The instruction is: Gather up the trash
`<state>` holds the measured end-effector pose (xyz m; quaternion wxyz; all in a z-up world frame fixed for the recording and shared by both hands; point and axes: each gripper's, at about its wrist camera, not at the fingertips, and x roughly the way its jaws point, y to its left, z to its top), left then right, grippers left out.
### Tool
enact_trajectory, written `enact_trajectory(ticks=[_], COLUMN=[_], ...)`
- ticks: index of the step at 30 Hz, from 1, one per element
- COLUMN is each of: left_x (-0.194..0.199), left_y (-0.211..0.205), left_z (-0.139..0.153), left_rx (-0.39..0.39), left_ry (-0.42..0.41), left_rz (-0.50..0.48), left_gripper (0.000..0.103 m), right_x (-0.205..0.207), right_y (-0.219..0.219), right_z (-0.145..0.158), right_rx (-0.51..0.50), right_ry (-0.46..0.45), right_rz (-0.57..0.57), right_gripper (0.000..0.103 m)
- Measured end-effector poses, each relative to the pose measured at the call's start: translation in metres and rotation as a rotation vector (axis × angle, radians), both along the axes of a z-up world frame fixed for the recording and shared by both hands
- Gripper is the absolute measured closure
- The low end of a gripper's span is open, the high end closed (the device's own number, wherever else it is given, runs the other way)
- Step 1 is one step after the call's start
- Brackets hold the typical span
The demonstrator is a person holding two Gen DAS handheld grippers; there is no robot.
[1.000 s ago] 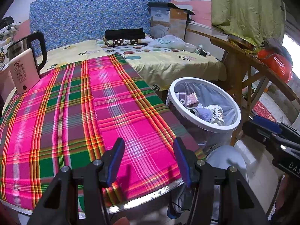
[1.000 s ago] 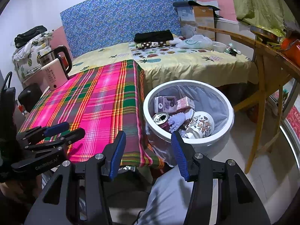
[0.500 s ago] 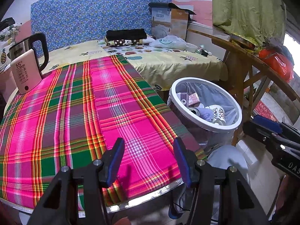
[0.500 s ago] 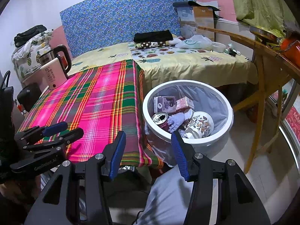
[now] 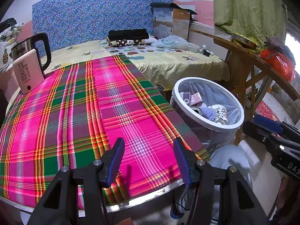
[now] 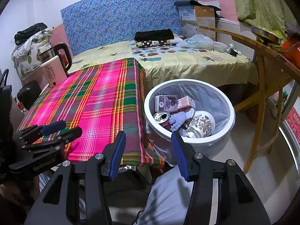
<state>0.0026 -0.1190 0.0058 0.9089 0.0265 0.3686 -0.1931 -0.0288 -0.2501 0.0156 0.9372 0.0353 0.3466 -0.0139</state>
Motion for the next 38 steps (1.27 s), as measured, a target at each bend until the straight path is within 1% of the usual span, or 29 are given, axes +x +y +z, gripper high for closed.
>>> enact_trajectory(ticks=[24,29,38], left_x=[0.0007,-0.0001,0.0004], left_y=[0.0033,0.0037,0.0025], left_z=[-0.0021,-0.0021,-0.0022], left_rx=[0.01,0.046,0.047], left_ry=[0.0,-0.018,-0.01], left_rz=[0.014,0.042,0.042], left_gripper=[0.047,0.047,0.047], right_x=[0.0006,0.001,0.0017], right_y=[0.0005,0.0,0.0002], right_z=[0.0008,0.0002,-0.0011], right_rx=[-0.001,0.0,-0.001], right_ry=[0.001,0.002,0.003], right_rz=[0.001,0.004,0.005], right_gripper=[0.051,0.051,0.051])
